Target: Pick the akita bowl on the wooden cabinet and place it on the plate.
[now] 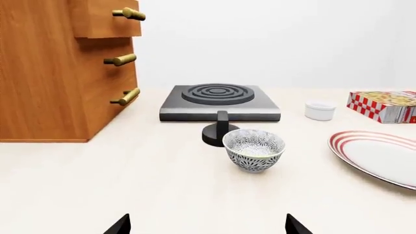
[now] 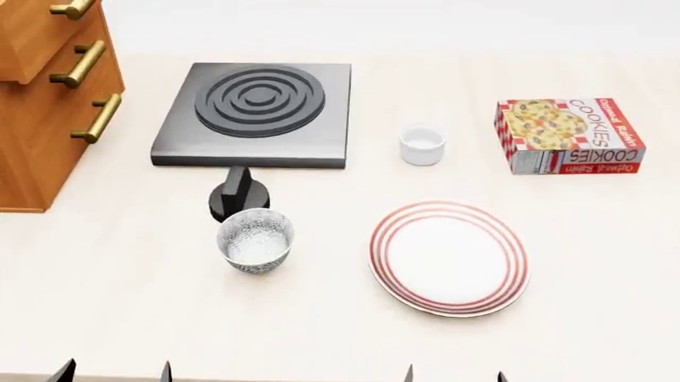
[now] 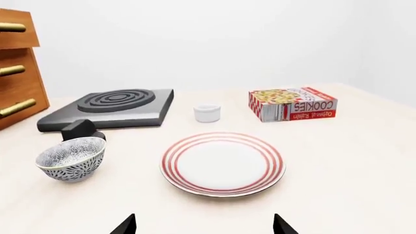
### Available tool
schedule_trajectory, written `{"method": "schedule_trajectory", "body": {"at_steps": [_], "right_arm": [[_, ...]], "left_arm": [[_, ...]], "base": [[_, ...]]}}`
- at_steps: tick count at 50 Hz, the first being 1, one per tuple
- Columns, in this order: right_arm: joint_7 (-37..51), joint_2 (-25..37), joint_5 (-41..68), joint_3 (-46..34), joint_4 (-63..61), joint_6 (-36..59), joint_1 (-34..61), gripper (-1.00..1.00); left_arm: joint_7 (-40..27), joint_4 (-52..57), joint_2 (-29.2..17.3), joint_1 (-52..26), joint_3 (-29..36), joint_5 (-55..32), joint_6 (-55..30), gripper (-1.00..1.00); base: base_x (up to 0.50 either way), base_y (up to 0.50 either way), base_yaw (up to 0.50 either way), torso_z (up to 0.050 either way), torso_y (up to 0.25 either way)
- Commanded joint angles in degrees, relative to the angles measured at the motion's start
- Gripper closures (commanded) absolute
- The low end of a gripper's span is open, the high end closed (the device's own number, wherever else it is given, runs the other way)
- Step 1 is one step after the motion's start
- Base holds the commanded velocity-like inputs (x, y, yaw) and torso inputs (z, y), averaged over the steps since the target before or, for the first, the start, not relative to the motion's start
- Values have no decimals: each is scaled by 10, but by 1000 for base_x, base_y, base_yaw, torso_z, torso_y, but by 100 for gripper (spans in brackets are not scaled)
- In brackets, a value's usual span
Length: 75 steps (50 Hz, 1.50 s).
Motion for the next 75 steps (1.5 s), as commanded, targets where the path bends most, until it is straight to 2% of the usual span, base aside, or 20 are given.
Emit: {"method": "schedule_trajectory", "body": {"at_steps": [1, 6, 59, 75], "right_arm": [[18, 9, -7, -10, 2, 12, 2, -100], [18, 9, 1, -10, 2, 9, 3, -100], [44, 30, 13, -37, 2, 6, 5, -100], [47, 35, 16, -46, 4, -1, 6, -100]], "left_arm": [[-9, 2, -6, 0, 8, -6, -1, -100], [-10, 0, -9, 0, 10, -11, 4, -100], [-33, -1, -29, -3, 35, -34, 10, -100], [-38, -2, -34, -3, 41, -39, 12, -100]], "base": [[0, 0, 0, 50, 0], [0, 119, 0, 6, 0], [0, 500, 0, 0, 0], [0, 13, 0, 0, 0]]}}
